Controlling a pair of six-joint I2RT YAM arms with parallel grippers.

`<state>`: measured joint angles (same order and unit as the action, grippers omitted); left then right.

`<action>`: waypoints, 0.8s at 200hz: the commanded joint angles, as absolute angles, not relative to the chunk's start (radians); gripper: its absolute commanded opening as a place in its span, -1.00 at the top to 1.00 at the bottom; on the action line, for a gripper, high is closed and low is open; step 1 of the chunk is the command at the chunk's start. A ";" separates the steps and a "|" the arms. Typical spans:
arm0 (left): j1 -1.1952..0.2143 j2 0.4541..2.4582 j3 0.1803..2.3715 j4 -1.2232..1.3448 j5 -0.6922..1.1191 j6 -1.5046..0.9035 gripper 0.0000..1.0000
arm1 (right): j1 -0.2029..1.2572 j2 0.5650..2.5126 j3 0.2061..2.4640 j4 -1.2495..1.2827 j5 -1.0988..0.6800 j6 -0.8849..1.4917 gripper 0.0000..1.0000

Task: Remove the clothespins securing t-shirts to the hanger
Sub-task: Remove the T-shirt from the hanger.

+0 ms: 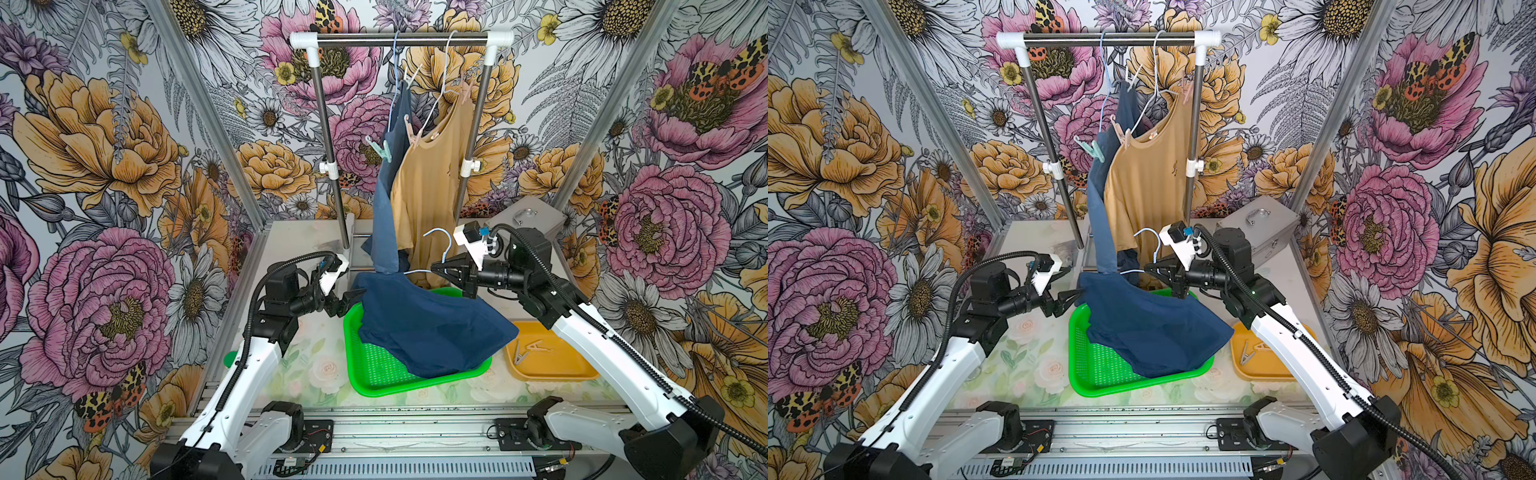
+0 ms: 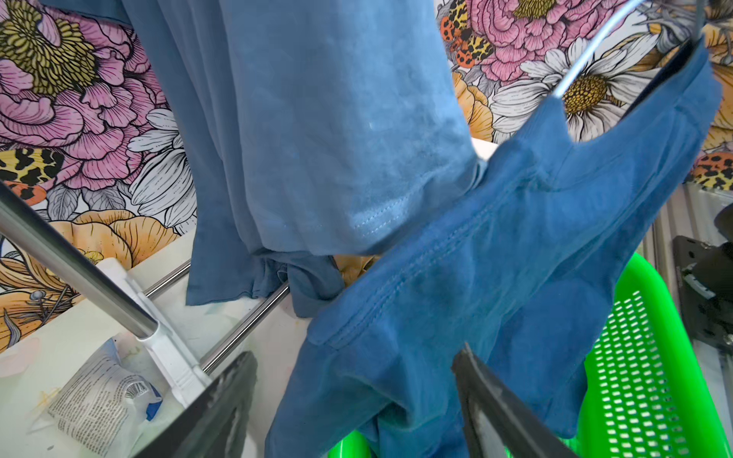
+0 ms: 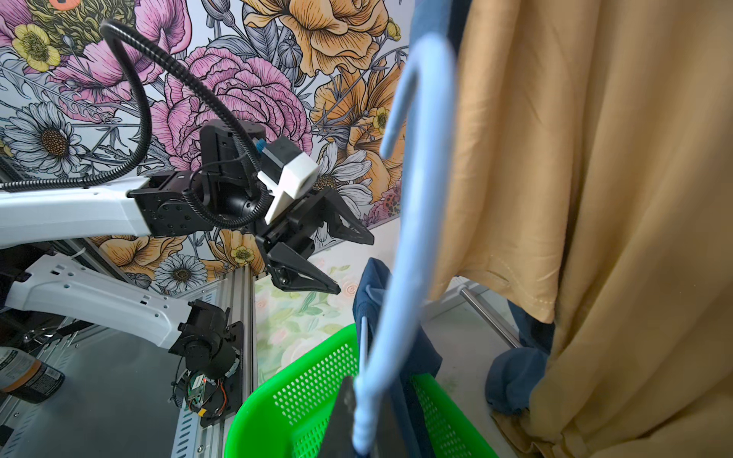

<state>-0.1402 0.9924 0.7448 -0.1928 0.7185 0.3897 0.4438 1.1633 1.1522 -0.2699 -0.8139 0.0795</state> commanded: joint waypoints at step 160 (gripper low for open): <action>-0.205 1.012 0.767 -0.112 0.529 0.292 1.00 | 0.440 1.106 1.172 -0.259 -0.855 0.013 1.00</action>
